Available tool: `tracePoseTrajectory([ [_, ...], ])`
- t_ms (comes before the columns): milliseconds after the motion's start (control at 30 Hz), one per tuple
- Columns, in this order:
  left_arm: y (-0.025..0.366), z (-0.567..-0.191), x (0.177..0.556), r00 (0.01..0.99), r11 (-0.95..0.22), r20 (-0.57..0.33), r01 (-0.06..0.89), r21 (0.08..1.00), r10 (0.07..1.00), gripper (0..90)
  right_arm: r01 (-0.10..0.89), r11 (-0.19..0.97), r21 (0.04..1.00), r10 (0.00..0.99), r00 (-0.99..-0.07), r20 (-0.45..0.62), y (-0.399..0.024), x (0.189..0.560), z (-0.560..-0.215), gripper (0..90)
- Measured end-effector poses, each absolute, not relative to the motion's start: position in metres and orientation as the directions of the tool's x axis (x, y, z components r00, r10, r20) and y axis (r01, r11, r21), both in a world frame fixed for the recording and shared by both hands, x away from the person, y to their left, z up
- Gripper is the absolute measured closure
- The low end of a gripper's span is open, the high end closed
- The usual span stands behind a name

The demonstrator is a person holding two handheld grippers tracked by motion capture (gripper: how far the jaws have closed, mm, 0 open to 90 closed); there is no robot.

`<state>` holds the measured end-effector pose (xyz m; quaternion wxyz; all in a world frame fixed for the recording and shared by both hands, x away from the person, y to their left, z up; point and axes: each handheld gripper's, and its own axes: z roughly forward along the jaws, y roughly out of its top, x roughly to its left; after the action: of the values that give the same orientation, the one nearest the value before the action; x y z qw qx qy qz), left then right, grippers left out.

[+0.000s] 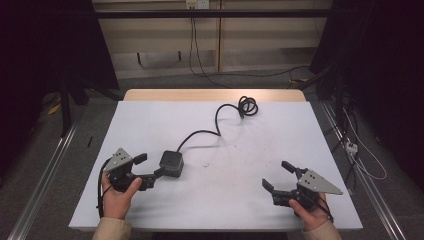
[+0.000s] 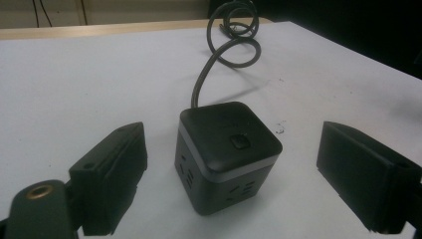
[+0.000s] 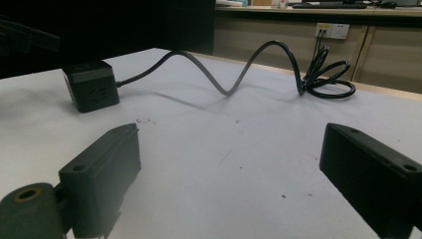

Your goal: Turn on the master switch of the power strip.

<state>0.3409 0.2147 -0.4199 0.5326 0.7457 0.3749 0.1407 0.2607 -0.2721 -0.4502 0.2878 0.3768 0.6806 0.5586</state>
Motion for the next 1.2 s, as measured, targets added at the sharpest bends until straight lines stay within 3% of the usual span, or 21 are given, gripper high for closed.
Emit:
tracePoseTrajectory([
  [1200,0.242,-0.433,0.336,0.669,-0.14,-0.201,0.419,0.897,0.715,8.6,0.191,0.087,0.978,0.838,-0.544,0.032,-0.275,0.26,-0.45,8.5],
])
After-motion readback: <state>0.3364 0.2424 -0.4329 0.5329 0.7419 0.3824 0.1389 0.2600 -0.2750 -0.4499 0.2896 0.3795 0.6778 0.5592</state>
